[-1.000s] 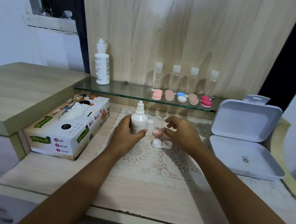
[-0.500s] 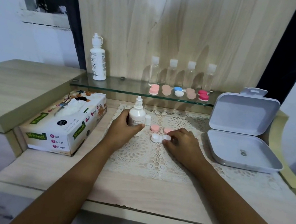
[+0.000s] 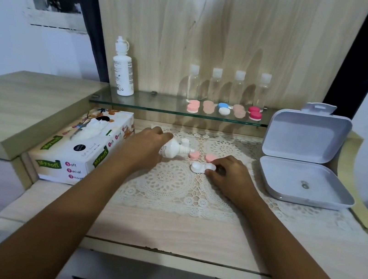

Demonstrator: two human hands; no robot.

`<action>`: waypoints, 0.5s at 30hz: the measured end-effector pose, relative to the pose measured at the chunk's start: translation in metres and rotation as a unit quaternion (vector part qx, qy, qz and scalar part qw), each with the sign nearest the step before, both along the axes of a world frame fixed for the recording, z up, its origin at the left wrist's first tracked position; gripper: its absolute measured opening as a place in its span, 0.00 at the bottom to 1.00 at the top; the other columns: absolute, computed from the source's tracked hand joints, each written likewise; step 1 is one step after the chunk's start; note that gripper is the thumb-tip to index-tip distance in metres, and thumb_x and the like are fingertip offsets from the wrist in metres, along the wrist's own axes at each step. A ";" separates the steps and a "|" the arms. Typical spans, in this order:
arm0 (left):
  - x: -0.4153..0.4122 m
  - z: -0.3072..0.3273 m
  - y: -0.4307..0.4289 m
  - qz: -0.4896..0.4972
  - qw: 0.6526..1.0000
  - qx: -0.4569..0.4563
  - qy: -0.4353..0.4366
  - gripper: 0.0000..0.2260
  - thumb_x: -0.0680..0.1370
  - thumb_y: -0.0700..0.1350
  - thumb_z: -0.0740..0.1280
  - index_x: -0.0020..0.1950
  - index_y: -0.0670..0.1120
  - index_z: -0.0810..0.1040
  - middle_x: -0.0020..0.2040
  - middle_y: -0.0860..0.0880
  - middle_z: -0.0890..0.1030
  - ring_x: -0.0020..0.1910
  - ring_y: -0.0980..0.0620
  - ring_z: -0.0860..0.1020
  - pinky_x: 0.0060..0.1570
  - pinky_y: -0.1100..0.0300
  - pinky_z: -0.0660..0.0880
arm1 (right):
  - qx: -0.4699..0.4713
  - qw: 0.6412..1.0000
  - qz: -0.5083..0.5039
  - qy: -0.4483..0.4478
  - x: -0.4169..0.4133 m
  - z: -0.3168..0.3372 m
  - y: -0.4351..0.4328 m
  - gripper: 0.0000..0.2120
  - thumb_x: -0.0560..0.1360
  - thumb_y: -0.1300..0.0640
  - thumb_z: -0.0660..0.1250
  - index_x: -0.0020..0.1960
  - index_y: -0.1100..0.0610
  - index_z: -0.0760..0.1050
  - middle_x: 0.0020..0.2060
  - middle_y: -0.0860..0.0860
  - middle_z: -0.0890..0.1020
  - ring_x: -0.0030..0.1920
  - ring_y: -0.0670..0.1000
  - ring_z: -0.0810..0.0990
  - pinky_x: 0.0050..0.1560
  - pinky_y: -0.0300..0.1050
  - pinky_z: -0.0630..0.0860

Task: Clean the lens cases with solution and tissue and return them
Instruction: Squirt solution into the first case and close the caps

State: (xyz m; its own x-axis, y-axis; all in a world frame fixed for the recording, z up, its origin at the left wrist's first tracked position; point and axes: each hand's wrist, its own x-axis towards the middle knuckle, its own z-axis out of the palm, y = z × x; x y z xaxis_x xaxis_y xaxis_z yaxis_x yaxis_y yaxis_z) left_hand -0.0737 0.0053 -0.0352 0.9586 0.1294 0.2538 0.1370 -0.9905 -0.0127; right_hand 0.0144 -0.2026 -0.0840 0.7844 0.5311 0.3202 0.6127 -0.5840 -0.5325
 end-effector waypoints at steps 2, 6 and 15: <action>0.000 0.002 -0.001 -0.006 1.000 0.025 0.016 0.27 0.73 0.51 0.70 0.70 0.50 0.65 0.62 0.47 0.73 0.60 0.48 0.71 0.52 0.52 0.72 | -0.001 1.000 0.000 0.000 0.000 -0.001 0.000 0.13 0.73 0.52 0.68 0.55 0.56 0.80 0.48 0.55 0.79 0.52 0.56 0.75 0.52 0.50 0.71; 0.004 0.006 -0.007 -0.022 0.997 0.072 0.027 0.26 0.75 0.52 0.68 0.70 0.50 0.65 0.60 0.47 0.73 0.59 0.47 0.71 0.47 0.53 0.72 | -0.002 1.000 -0.005 0.008 -0.001 0.000 0.000 0.14 0.73 0.52 0.68 0.56 0.56 0.79 0.51 0.55 0.78 0.54 0.56 0.74 0.54 0.49 0.70; 0.007 0.000 -0.015 -0.052 0.990 0.128 0.008 0.24 0.77 0.48 0.66 0.71 0.48 0.65 0.61 0.46 0.73 0.59 0.47 0.71 0.51 0.54 0.71 | -0.004 1.000 -0.005 0.004 -0.001 0.000 0.000 0.15 0.74 0.51 0.67 0.57 0.56 0.78 0.52 0.54 0.78 0.55 0.55 0.73 0.56 0.50 0.70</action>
